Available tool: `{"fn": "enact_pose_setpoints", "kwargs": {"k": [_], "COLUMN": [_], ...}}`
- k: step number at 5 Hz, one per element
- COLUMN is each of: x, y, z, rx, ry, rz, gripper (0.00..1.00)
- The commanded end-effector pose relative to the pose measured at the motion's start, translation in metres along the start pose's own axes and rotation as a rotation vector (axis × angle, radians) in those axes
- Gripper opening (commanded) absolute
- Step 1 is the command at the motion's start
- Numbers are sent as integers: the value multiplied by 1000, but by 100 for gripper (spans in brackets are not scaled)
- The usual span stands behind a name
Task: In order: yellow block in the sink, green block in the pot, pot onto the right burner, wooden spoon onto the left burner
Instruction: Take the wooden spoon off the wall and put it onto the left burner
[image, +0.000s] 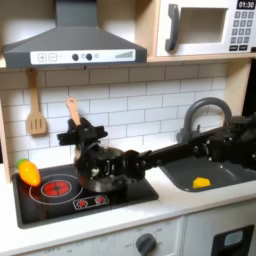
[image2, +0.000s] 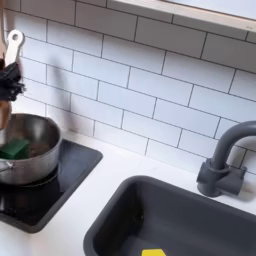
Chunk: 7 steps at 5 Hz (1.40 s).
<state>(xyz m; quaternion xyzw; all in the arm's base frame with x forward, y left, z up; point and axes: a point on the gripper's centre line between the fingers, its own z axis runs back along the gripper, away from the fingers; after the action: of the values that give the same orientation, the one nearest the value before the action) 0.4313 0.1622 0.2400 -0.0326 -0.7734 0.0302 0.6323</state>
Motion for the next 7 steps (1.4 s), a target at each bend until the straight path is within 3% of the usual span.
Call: {"fn": "enact_pose_setpoints", "kwargs": {"k": [1, 2, 3, 4, 5, 7], "x": [-17, -13, -7, 4, 14, 25], "y": [-54, -62, -53, -37, -15, -7], "z": [-1, 9, 26, 29, 29, 12], "rx": [-99, -99, -77, -38, 25, 42], "ry": [34, 31, 33, 8, -13, -27], "rz": [73, 98, 103, 96, 90, 60], "gripper": [0, 0, 0, 0, 0, 0]}}
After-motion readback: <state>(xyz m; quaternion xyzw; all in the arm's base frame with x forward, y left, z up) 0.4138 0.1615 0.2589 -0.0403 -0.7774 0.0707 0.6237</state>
